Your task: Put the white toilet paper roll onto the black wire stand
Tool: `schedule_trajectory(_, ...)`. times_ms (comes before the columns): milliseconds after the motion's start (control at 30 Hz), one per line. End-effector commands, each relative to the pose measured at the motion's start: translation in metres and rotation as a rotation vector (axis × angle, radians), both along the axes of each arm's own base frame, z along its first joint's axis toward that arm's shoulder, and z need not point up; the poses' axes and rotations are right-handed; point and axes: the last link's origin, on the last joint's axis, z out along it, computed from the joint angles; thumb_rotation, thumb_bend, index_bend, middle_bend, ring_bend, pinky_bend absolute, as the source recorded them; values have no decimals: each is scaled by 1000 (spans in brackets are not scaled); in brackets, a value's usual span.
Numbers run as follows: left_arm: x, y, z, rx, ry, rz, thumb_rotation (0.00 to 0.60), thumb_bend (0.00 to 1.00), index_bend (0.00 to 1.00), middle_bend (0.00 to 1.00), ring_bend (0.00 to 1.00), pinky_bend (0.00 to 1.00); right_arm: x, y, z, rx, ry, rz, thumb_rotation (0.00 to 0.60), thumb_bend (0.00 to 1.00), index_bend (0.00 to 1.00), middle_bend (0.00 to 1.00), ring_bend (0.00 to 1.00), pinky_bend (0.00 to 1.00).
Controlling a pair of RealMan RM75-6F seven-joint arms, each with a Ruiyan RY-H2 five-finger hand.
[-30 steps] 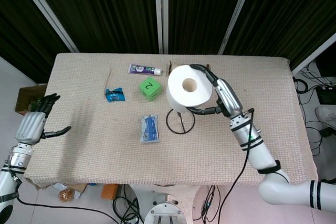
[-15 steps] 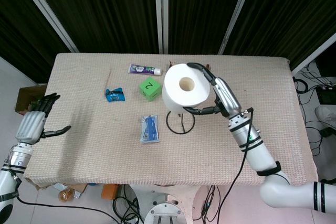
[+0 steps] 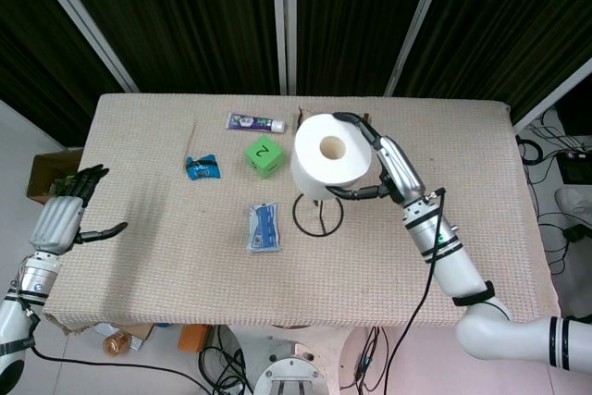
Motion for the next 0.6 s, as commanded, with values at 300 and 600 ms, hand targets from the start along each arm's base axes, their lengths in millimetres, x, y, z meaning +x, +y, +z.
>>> schedule_trajectory(300, -2, -1, -1, -6, -1, 6, 157, 0, 68, 27, 31, 209, -7, -1, -13, 40, 24, -18, 600, 238, 369, 438, 391, 482)
schedule_trajectory(600, -5, -3, -1, 1, -1, 11, 158, 0, 68, 27, 32, 209, -24, -6, -37, 86, 37, -50, 600, 237, 369, 438, 391, 482)
